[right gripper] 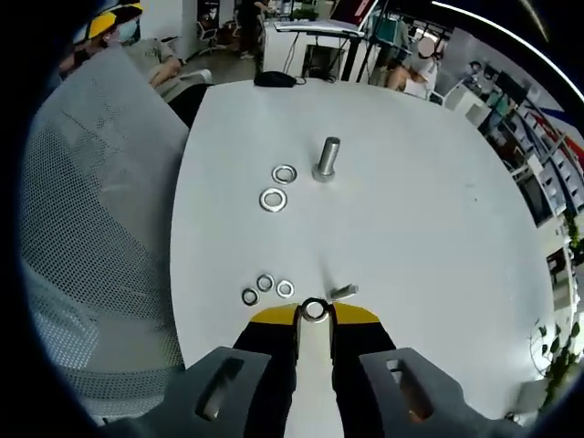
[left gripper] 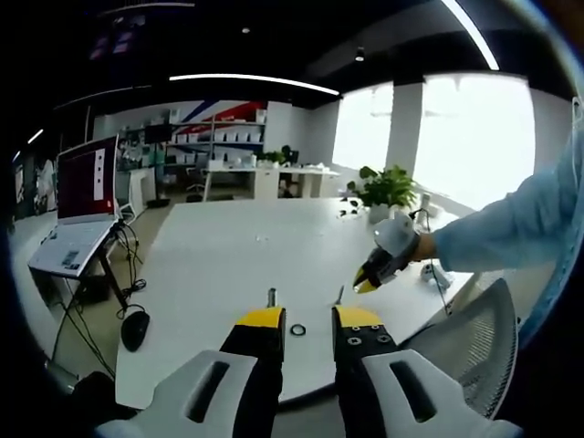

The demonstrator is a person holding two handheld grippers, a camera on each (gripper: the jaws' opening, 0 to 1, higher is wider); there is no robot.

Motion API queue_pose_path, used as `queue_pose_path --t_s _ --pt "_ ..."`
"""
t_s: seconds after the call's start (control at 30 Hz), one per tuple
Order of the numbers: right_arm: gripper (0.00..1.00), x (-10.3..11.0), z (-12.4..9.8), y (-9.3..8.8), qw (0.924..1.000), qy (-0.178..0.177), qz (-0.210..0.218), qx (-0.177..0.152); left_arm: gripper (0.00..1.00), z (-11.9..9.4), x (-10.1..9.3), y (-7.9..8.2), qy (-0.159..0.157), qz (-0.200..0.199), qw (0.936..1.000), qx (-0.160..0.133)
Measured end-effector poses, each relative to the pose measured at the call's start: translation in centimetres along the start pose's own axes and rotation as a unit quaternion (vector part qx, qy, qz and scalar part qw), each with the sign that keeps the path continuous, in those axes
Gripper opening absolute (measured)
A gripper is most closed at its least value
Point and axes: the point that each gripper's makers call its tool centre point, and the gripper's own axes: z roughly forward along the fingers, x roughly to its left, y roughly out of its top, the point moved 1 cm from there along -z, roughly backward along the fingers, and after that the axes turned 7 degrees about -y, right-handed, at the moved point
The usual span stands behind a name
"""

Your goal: Place the washer onto the threaded stud by aligning its center hole with the stud, sliding it down to the base, and recovering from edge contact or off-axis alignment until the washer reaches the visible bottom stop.

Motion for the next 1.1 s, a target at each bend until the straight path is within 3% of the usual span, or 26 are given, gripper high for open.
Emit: queue_pose_path --t_s 0.23,0.57,0.67,0.77,1.1 --pt "0.14 -1.6 1.1 0.3 0.9998 -0.018 0.001 0.010 0.18 -0.3 0.3 0.0 0.006 -0.002 1.0000 0.001" --pt "0.13 -1.7 2.4 0.5 0.9996 -0.025 0.002 0.015 0.18 -0.9 0.6 0.4 0.010 0.002 0.9999 0.000" --pt "0.13 -2.3 2.6 0.1 0.9980 -0.046 -0.024 0.036 0.18 -0.9 0.9 0.4 0.014 0.000 0.9999 0.002" --pt "0.13 -2.3 2.7 0.6 0.9988 -0.041 -0.003 0.026 0.18 -0.9 0.8 0.3 0.013 0.000 0.9999 0.002" --pt "0.13 -2.2 3.2 0.5 0.9984 -0.039 -0.012 0.038 0.18 -1.2 1.1 0.0 0.019 -0.003 0.9998 0.005"
